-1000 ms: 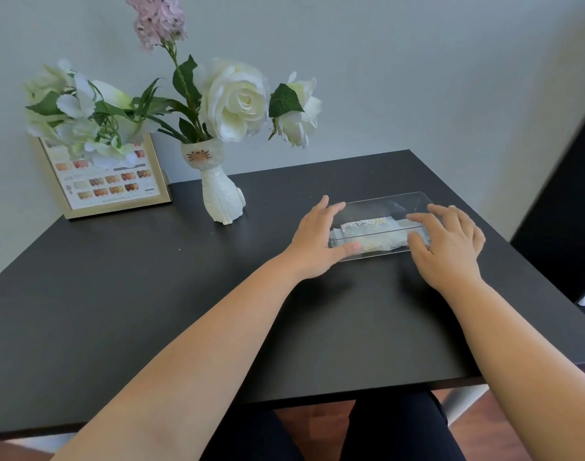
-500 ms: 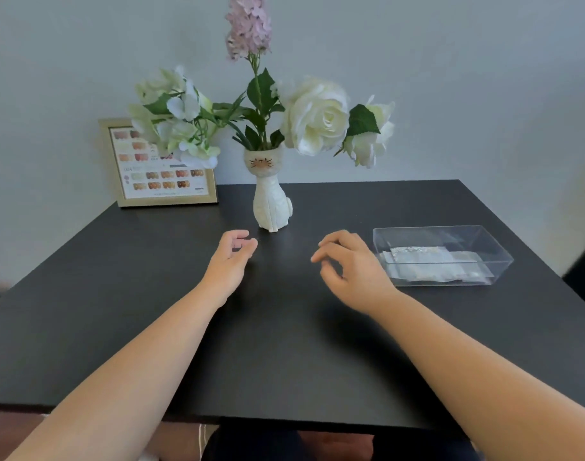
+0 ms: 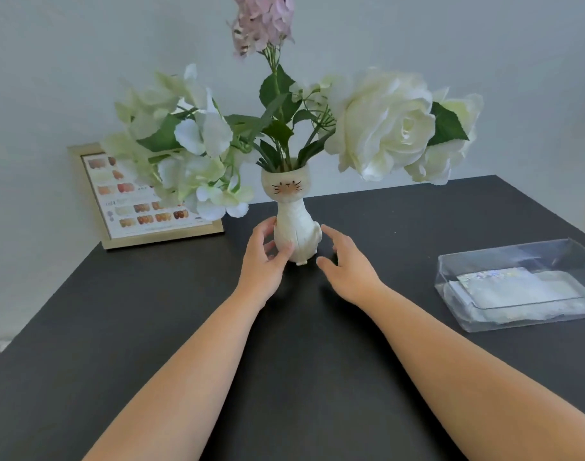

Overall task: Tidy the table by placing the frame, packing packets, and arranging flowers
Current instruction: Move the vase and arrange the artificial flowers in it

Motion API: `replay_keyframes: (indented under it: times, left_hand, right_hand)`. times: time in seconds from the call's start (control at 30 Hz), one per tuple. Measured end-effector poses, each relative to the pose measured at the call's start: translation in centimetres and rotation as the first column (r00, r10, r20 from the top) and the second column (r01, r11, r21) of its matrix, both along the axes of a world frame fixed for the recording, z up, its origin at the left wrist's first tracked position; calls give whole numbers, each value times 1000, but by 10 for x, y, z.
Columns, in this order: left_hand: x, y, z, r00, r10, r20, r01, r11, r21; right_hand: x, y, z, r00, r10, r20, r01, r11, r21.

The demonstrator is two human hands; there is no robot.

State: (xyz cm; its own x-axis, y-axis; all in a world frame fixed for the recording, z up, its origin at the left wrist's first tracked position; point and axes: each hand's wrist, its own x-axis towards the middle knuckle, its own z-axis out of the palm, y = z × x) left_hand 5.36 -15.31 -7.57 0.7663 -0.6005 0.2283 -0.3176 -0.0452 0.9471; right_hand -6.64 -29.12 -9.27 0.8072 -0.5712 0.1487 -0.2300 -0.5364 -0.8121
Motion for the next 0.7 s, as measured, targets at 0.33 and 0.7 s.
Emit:
replay_keyframes:
  times: [0.33,0.7]
  left_hand:
    - [27,-26,-3,998,-34,48,34,999,16]
    - [52,-58,-6,990,7,141,-27,989,146]
  right_hand:
    - [32,-7,4,996,-44,-82,29,984,-175]
    - [58,-29,5,987,-104,-119,63,950,-306]
